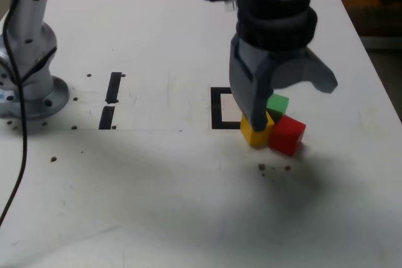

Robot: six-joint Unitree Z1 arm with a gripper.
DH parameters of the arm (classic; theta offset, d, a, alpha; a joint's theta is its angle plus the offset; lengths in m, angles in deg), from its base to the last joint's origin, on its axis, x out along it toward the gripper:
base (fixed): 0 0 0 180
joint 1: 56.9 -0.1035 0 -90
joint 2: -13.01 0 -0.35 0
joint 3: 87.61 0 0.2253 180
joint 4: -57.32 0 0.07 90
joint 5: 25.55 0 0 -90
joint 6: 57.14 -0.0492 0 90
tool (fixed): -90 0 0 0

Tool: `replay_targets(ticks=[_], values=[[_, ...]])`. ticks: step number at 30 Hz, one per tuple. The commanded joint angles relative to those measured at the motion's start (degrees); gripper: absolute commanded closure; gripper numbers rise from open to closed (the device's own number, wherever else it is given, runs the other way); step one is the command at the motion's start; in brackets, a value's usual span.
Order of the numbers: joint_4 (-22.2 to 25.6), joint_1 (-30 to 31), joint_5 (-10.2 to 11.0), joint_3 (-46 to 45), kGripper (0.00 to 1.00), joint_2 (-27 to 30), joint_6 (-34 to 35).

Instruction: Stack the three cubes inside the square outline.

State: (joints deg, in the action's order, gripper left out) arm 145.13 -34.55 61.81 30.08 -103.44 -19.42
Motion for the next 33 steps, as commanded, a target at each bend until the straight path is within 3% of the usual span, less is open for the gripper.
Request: replay_targets(ticks=[1,8,17,26,33], values=[[0.04,0.53,-0.24,0.85,0.01,-1.07,1.79],[-0.19,1.27,-1.04,3.31,0.01,-4.89,6.81],[-1.02,0.43,-1.07,8.80,0.01,-10.19,8.37],[-0.59,-1.26,-1.28,10.28,0.01,-11.63,8.99],[-0.37,-2.00,-2.62,10.08,0.01,-12.29,9.17]])
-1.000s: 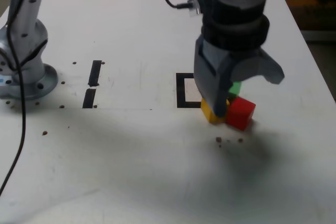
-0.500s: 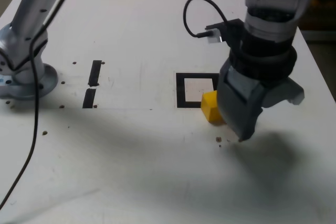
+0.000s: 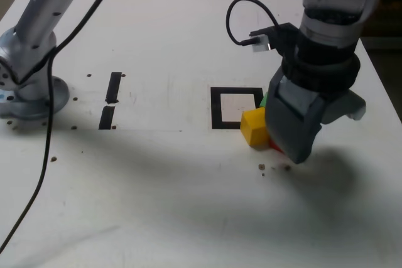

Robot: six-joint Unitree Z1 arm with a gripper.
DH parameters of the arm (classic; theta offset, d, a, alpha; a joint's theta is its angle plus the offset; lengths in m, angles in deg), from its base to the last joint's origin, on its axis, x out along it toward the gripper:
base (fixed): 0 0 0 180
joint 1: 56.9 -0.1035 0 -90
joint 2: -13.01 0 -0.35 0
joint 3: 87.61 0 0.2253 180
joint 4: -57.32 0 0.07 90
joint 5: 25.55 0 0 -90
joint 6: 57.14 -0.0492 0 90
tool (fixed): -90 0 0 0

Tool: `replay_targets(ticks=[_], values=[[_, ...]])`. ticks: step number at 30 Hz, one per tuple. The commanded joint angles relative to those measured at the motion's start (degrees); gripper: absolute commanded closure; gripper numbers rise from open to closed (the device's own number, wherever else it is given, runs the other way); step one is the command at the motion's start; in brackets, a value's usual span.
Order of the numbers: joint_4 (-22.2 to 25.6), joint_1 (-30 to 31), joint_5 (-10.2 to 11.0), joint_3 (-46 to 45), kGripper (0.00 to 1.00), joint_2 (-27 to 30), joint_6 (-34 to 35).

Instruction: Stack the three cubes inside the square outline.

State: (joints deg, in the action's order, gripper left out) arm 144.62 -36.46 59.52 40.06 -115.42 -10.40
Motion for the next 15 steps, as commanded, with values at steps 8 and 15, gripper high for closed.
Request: replay_targets(ticks=[8,15], values=[[0.81,-0.43,-1.45,0.10,0.02,-1.28,0.37],[1.22,-0.91,-1.90,-0.05,0.02,-2.20,0.37]])
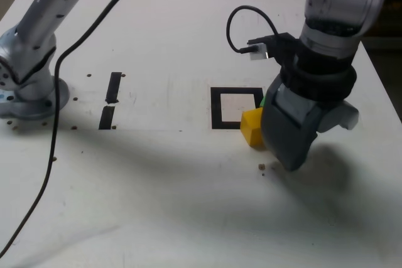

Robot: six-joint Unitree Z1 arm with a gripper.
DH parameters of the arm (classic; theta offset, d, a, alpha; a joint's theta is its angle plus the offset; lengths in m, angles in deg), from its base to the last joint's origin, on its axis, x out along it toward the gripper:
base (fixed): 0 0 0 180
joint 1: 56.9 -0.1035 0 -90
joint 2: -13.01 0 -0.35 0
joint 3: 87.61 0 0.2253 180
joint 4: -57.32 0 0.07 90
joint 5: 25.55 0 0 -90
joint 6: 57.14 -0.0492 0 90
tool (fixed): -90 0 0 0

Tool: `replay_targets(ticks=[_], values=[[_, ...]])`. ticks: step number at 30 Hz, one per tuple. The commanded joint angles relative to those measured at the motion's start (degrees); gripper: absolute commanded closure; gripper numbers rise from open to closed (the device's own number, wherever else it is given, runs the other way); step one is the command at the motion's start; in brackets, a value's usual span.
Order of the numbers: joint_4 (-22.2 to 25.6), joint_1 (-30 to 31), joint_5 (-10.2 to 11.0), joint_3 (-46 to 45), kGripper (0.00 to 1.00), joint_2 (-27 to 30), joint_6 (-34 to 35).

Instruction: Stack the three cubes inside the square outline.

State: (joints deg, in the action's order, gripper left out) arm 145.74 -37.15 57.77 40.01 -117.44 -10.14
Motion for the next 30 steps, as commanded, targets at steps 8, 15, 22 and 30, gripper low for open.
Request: replay_targets(ticks=[8,15,22,30], values=[[0.07,-1.45,-0.63,-0.04,0.02,-0.73,-0.07],[-0.28,-1.90,-1.35,-0.51,0.02,-1.28,-0.16],[-1.12,-2.04,-2.20,-0.78,0.03,-2.09,-0.16],[-2.53,-2.17,-2.97,-0.55,0.05,-3.34,-0.16]])
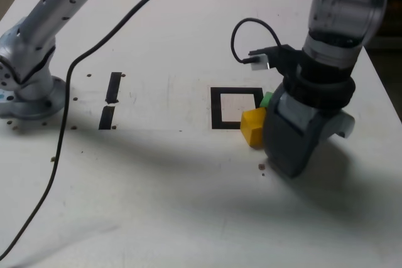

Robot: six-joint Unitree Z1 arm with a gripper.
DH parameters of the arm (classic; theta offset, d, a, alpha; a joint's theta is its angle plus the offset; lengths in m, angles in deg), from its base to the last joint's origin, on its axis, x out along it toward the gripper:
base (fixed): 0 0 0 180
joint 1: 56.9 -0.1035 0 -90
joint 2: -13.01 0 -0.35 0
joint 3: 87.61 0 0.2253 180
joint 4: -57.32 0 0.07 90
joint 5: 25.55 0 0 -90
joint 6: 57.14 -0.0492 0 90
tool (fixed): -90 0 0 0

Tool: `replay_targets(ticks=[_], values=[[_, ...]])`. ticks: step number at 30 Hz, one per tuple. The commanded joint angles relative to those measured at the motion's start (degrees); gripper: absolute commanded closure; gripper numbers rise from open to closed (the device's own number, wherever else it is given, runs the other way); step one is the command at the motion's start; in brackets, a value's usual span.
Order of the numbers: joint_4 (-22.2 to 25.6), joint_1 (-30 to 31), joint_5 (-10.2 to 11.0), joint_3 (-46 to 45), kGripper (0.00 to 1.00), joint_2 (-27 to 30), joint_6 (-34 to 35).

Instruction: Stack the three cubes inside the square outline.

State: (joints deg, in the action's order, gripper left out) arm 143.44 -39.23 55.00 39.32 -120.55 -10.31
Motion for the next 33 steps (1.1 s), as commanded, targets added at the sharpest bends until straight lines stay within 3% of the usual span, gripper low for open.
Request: replay_targets(ticks=[1,10,23,33], values=[[-0.48,-0.09,-0.32,0.14,0.05,-0.36,0.02],[-1.23,-0.55,-0.43,0.08,0.17,-0.65,-0.51],[-1.75,0.21,1.59,0.13,0.68,-0.36,1.77],[-0.99,3.79,1.71,2.01,0.76,0.65,6.61]])
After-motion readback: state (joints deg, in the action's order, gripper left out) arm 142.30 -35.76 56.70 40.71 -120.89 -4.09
